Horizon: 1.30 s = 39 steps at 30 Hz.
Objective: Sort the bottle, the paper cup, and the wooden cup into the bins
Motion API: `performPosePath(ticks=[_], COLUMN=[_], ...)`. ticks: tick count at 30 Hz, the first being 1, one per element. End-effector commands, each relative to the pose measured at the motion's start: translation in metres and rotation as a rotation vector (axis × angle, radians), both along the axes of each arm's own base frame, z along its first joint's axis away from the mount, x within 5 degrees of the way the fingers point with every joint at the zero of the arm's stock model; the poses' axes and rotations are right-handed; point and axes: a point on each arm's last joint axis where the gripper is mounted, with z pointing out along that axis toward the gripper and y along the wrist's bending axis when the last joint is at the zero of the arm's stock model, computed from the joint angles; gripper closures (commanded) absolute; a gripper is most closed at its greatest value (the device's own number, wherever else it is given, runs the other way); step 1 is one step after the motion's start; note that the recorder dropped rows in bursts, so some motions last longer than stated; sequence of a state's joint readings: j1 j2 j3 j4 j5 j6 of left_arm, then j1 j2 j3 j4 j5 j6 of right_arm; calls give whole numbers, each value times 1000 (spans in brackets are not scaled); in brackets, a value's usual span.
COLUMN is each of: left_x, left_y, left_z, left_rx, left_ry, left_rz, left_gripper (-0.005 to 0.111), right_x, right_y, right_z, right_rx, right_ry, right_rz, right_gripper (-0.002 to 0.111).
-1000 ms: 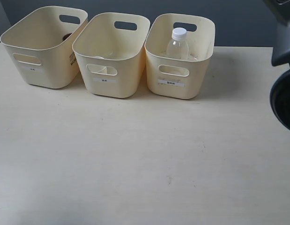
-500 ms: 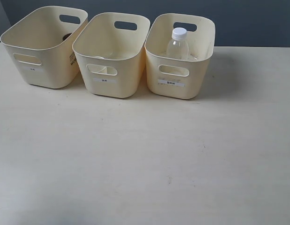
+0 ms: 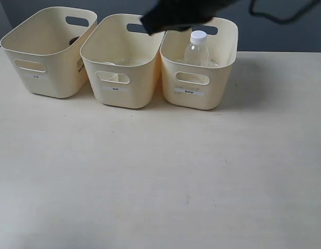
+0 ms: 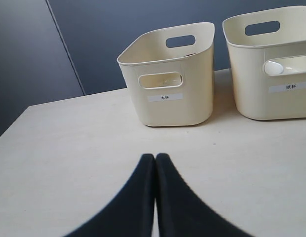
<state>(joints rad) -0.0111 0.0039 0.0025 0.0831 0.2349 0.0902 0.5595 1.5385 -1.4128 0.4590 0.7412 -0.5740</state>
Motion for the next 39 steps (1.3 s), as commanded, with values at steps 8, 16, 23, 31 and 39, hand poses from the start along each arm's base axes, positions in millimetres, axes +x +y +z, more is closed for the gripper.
performPosePath(ticks=[8,16,23,31,39], left_x=[0,0,0,0,0], left_y=[0,0,0,0,0], left_z=[1,1,1,1,1], left_rx=[-5,-5,-5,-5,-5], left_ry=[-9,-9,-9,-9,-9], left_rz=[-4,-4,-4,-4,-4], left_gripper=[107,107,107,107,107], right_x=[-60,-125,-177,-214,-233], right_y=[-119,-162,-185,-195,-196], right_z=[-60,-87,-90,-84,-79], right_rx=[87,134,232,262,303], right_ry=[-223,-362,-502,-671,-764], right_rz=[-456,-600,-685,-739,-721], right_gripper=[108,108,108,108,108])
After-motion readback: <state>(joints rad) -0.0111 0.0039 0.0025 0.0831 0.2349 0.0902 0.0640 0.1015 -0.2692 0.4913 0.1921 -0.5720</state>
